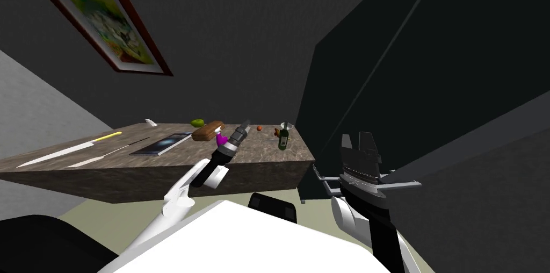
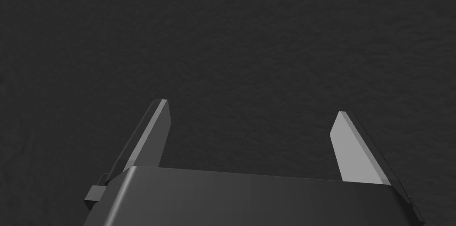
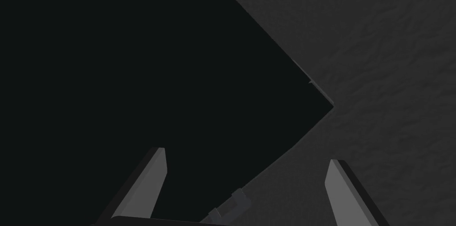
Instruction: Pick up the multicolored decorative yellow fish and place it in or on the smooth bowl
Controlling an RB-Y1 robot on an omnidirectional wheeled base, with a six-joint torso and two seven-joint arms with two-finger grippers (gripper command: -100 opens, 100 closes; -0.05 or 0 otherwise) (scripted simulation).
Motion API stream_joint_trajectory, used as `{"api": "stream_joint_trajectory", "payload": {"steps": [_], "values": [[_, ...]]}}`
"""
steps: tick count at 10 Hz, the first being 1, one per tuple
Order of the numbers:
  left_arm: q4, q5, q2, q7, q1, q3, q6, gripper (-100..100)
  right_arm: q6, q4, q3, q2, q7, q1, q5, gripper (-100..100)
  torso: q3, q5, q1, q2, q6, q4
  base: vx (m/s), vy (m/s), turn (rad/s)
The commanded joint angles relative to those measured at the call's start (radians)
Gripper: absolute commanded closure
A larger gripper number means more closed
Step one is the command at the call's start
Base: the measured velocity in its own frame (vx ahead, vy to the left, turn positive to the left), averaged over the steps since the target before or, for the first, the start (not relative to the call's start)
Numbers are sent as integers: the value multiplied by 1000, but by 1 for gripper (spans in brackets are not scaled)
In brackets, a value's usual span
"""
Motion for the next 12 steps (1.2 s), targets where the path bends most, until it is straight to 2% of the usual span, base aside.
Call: {"api": "stream_joint_trajectory", "payload": {"steps": [1, 3, 4, 5, 6, 8, 9, 11, 12], "values": [[7, 6, 31, 20, -4, 6, 22, -100, 0, 0, 0, 0, 0, 0, 0, 0, 0, 0, 0, 0, 0, 0, -31, 40, -98], [33, 7, 100, 69, -22, -10, 93, -100, 0, 0, 0, 0, 0, 0, 0, 0, 0, 0, 0, 0, 0, 0, -42, 57, -287], [33, 7, 117, 69, -22, -10, 103, -100, 0, 0, 0, 0, 0, 0, 0, 0, 0, 0, 2, 1, 0, 0, -42, 66, -102], [48, 9, 153, 94, -31, -19, 144, -100, 0, 0, 0, 0, 0, 0, 0, 0, 0, 0, 2, 0, -1, 0, -38, 54, -177], [48, 9, 161, 94, -31, -19, 144, -100, 0, 0, 0, 0, 0, 0, 0, 0, 0, 0, 1, 0, 0, 0, -26, 41, -102], [80, 15, 233, 142, -51, -36, 213, -100, 0, 0, 0, 0, 0, 0, 0, 0, 0, 0, 0, -1, 0, 0, -45, 36, -312], [80, 15, 249, 142, -51, -36, 228, -100, 0, 0, 0, 0, 0, 0, 0, 0, 0, 0, 0, 0, 0, 0, -42, 54, -126], [116, 26, 318, 188, -71, -54, 296, -100, 0, 0, 0, 0, 0, 0, 0, 0, 0, 0, 1, 0, 0, 0, -40, 52, -282], [116, 26, 336, 188, -71, -54, 311, -100, 0, 0, 0, 0, 0, 0, 0, 0, 0, 0, 1, 0, 0, 0, -35, 42, -166]]}}
